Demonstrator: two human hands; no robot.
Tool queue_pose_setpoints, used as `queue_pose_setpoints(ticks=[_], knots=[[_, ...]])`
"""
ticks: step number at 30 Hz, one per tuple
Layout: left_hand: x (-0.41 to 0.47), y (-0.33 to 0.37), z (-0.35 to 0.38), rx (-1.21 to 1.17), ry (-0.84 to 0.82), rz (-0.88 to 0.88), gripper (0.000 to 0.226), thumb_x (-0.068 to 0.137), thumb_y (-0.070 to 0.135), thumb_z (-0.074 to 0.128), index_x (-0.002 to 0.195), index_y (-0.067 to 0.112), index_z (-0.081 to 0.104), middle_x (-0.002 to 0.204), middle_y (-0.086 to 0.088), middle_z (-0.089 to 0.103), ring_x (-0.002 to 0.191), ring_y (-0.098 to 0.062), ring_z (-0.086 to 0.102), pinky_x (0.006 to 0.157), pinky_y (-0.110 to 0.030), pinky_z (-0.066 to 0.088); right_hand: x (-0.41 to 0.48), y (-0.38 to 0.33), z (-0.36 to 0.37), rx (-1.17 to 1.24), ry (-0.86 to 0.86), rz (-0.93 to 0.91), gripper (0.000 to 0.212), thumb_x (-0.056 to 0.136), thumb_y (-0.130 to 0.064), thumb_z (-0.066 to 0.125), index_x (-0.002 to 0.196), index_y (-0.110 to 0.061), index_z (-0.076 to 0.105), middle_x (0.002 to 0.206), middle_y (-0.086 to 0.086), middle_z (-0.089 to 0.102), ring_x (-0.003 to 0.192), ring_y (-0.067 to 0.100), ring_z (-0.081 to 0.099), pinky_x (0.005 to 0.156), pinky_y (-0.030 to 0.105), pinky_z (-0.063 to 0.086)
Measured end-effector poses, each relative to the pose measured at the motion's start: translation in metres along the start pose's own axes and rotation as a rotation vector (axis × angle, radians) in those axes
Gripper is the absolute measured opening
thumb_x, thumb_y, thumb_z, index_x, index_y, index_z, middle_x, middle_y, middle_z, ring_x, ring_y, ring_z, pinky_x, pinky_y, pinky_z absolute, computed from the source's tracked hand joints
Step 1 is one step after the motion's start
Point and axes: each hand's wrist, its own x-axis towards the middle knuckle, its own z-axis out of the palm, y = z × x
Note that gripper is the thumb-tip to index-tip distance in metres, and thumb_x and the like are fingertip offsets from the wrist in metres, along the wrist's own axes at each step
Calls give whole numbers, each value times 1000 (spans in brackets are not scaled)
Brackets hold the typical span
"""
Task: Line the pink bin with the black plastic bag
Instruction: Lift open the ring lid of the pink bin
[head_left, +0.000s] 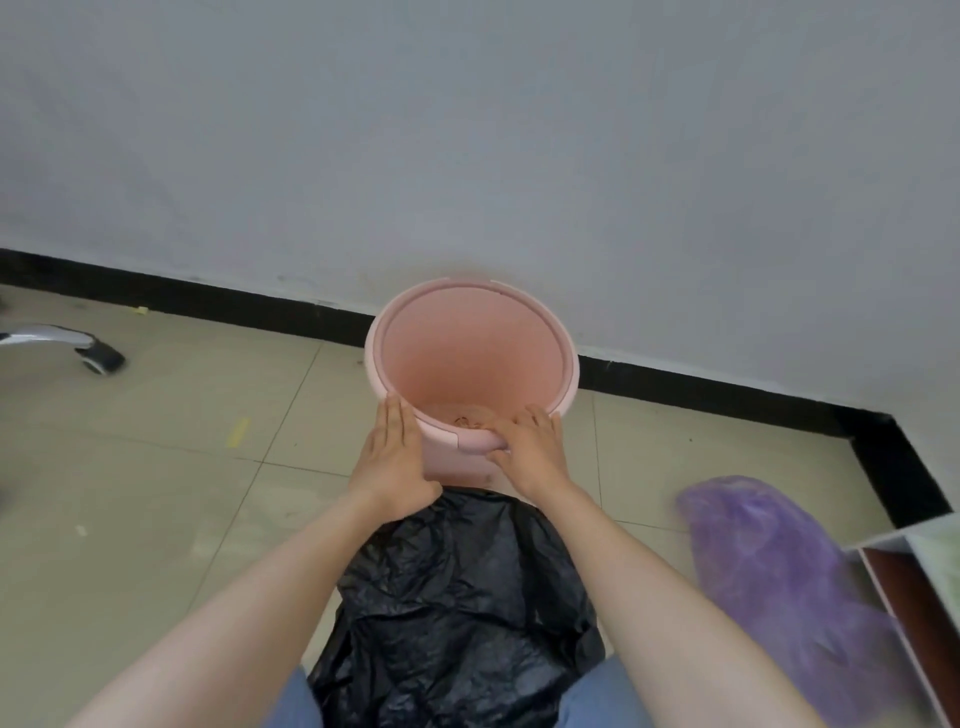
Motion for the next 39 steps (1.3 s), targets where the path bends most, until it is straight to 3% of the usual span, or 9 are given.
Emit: queue_pose_setpoints(ticks=[4,10,15,18,23,26,33,36,39], knots=[[-16,-13,8,-16,26,36,100,82,25,54,138,-3,-23,150,-20,-30,141,-28,-26,118,-33,-4,-16,-8,2,-42,32,-85,34,89,-18,54,122,-22,57,132,8,55,126,28,34,102,34,22],[-37,-13,20,-63,17,34,99,81,23,53,137,-3,-25,149,-20,-33,139,-28,-29,117,-33,-4,-41,-15,-6,-21,11,-135,38,90,-12,50,127,-21,54,142,7,45,129,29,31,102,32,24],[-34,-17,18,-93,59,-4,99,80,19,52,138,-2,-26,149,-20,-33,140,-28,-27,118,-34,-5,-27,-39,-29,210,7,-73,22,80,-14,64,101,-6,67,103,16,68,98,29,55,81,35,40],[-36,-18,11,12,33,-1,96,80,20,50,139,-4,-22,151,-23,-26,142,-30,-22,119,-35,-4,-25,-38,-38,158,-60,-39,24,77,-18,66,101,-13,67,104,11,69,101,30,57,86,39,45],[-36,-9,0,118,-38,-35,90,82,14,46,140,-4,-21,151,-24,-26,142,-33,-21,120,-38,-2,-21,-46,-81,155,-154,-66,25,81,-18,63,106,-19,66,95,0,66,90,19,53,73,31,38],[-36,-6,-4,149,-67,-46,87,83,12,44,139,-5,-21,151,-24,-26,142,-33,-21,119,-38,-3,-10,-47,-116,236,-198,-125,31,82,-13,64,113,-10,64,115,9,67,103,21,57,90,31,41],[-33,-6,-5,190,-40,-46,85,83,9,42,139,-6,-21,151,-24,-23,143,-33,-18,120,-39,-1,23,-49,-165,547,52,-134,37,83,-11,64,119,-11,55,95,-4,57,84,7,53,65,2,43],[-32,-7,-7,222,-39,-32,85,82,9,41,139,-6,-20,151,-25,-23,143,-34,-17,120,-39,-1,40,-54,-170,453,196,-162,31,85,-21,61,114,-16,52,77,-10,48,71,6,48,64,9,40],[-32,-12,-8,272,-36,-7,84,83,10,40,139,-6,-20,152,-24,-21,143,-33,-16,120,-38,0,64,-57,-177,353,434,-166,25,87,-25,56,111,-18,53,99,2,52,94,19,51,87,38,45]])
